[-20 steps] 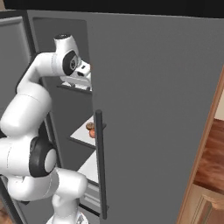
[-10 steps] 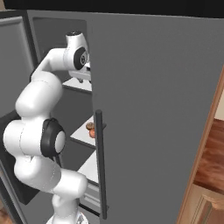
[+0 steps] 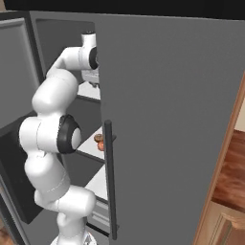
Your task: Take the bell pepper and kiwi from the highest rack and move them to the second highest rack where the peach and mushroom are located, to maximize freezer space. Close the freezer door after rearranging.
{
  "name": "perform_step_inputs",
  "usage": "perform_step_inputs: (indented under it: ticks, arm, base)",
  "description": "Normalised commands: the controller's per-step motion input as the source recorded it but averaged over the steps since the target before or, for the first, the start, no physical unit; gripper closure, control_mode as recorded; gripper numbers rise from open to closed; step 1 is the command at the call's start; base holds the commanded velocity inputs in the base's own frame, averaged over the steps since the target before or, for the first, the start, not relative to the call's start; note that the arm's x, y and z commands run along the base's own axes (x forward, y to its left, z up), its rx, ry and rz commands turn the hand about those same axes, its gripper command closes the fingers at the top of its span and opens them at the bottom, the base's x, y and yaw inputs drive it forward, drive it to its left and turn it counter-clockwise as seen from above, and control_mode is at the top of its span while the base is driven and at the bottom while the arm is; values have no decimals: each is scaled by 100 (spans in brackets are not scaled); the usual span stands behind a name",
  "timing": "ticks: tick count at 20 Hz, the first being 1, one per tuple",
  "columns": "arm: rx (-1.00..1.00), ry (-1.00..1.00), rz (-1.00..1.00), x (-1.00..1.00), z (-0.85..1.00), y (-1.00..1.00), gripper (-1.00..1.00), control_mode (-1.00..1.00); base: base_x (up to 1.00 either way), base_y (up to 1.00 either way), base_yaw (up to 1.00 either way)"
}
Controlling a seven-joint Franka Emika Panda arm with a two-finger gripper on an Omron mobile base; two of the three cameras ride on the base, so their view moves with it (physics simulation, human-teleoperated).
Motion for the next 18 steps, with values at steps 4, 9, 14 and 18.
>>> perform_step_inputs:
  ticks: [4, 9, 14, 18]
  arm:
    - [0, 2, 0, 7, -14, -11, -100, -100]
    - [-1, 0, 0, 0, -27, -7, 100, -100]
    - [-2, 0, 0, 0, -38, -3, 100, -100]
    - [0, -12, 0, 0, -44, 0, 100, -100]
  base:
    - [0, 0, 0]
    - [0, 0, 0]
    - [0, 0, 0]
    - [0, 0, 0]
